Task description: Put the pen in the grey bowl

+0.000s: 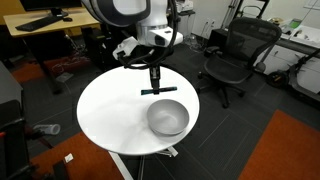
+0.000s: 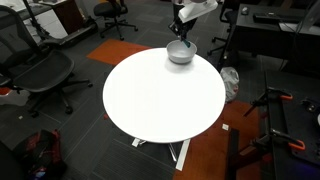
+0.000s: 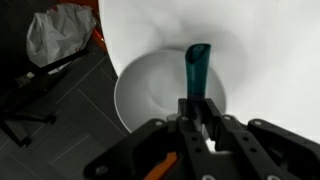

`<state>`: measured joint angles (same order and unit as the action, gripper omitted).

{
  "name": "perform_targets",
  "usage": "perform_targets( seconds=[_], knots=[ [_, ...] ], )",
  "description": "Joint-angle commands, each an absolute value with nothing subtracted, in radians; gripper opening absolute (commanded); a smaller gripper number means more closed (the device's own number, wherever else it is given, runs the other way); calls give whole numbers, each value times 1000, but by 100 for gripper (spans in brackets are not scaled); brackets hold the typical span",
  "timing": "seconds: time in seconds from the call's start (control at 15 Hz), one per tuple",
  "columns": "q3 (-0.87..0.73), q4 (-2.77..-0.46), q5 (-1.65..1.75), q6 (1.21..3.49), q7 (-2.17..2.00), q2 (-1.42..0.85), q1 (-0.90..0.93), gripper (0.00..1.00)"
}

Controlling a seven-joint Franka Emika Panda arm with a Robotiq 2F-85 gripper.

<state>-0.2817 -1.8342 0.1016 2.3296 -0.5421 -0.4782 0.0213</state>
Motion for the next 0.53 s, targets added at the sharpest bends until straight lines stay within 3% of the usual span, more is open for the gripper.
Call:
perform_targets(
  seconds=[0.0,0.47],
  knots=[
    [-274,-1775,87,2304,-566,-509,-21,5],
    [-256,-1707,33,2314,-547,-599,-70,5]
  ],
)
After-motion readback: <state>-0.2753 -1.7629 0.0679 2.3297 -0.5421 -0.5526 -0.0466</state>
